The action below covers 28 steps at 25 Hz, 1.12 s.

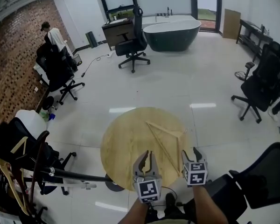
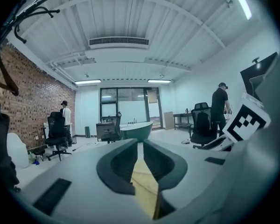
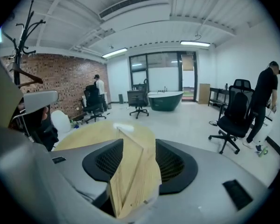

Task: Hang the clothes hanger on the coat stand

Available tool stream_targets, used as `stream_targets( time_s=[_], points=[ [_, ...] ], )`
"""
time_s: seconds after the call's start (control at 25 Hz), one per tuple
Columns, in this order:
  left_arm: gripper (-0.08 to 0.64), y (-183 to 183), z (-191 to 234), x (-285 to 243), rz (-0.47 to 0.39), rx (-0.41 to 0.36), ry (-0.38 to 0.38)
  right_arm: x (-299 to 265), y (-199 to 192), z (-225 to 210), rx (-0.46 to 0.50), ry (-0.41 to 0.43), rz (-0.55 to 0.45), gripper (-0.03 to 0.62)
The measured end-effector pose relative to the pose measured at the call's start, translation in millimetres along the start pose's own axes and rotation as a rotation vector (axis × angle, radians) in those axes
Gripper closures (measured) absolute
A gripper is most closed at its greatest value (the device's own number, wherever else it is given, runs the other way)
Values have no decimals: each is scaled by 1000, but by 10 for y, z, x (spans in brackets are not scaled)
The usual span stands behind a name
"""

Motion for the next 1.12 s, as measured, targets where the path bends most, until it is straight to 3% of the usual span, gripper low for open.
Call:
stream_targets(
  time_s=[0.2, 0.48, 0.68, 0.84, 0.96, 1.12],
  points=[
    [511, -513, 300, -573, 44, 14, -16, -999, -440, 146, -14, 10, 118, 299],
    [511, -1215, 372, -1260, 130, 35, -49, -2088, -1100, 134, -11, 2, 273, 179],
    [512, -1421, 219, -1822, 142, 51, -64, -2673, -1495, -244, -110, 17, 377, 172],
    [511, -1473, 25, -2062, 168, 69, -86, -2654, -1675, -532, -282, 46, 392, 204],
    [511, -1501, -77, -2104, 167, 76, -113, -2529, -1709, -586, -334, 73, 384, 252],
    [511, -1490, -165, -2133, 170, 81, -130, -2406, -1670, -583, -347, 111, 358, 395]
  ],
)
Point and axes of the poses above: the fingertips, and each gripper's own axes: x backward along the fingers, z to its left, y out of its top, the point moved 1 cm from there along x, backward along the fingers, and after that the axes turned 11 degrees about -y, right-handed, at the moved point
